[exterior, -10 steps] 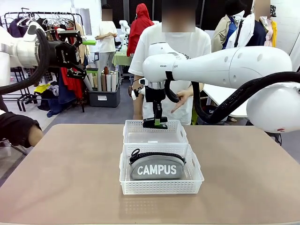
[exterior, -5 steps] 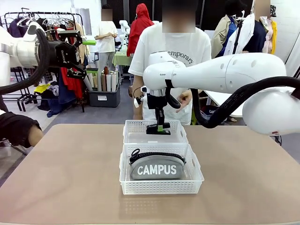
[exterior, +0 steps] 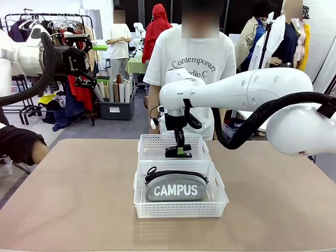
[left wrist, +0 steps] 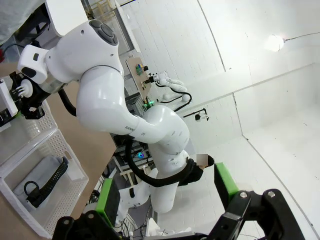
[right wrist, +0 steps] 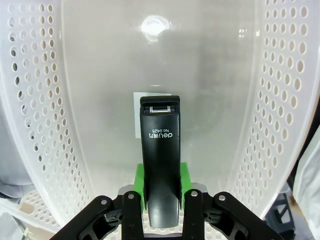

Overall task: Distribute items into two baskets.
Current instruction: Place the picked Stapler into the Organizing basket as instructed by the person.

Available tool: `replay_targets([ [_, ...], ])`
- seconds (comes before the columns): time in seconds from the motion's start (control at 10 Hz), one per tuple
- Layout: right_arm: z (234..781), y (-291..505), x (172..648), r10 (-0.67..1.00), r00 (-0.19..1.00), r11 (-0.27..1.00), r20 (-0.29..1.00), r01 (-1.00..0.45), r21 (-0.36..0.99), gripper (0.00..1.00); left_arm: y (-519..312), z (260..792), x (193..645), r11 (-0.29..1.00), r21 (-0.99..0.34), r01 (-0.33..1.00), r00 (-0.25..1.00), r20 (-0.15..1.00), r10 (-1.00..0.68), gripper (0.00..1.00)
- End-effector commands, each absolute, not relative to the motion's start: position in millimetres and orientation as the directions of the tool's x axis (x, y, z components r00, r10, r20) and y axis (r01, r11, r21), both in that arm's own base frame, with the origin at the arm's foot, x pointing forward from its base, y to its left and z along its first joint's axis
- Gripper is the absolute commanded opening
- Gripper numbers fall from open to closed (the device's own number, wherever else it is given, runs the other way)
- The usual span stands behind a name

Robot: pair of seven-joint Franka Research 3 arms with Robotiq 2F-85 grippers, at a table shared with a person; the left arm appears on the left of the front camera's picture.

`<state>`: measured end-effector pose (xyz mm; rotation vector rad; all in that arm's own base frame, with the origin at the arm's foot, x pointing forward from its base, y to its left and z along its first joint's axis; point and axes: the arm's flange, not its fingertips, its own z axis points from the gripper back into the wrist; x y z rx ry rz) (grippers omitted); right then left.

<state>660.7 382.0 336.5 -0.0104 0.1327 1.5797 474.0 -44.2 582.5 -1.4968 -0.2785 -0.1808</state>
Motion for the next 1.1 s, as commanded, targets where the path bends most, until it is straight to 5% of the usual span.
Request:
replay_targets([
  [0.0, 337.8, 380.7, 664.6, 0.994, -0.022, -0.017, -0.107, -0.999, 0.046, 0.0, -44.1, 583.2, 472.7, 0.067, -0.955, 0.29, 0.955, 0.293, 0.053, 1.0],
  [0.5, 330.1, 379.7, 668.5, 0.992, 0.002, 0.006, -0.124, -1.0, 0.029, 0.06, -44.1, 583.2, 472.7, 0.067, -0.955, 0.29, 0.955, 0.293, 0.053, 1.0],
  [1.0, 334.0, 377.3, 666.8, 0.994, 0.015, 0.018, -0.108, -1.0, 0.022, 0.97, -44.1, 583.2, 472.7, 0.067, -0.955, 0.29, 0.955, 0.293, 0.053, 1.0],
])
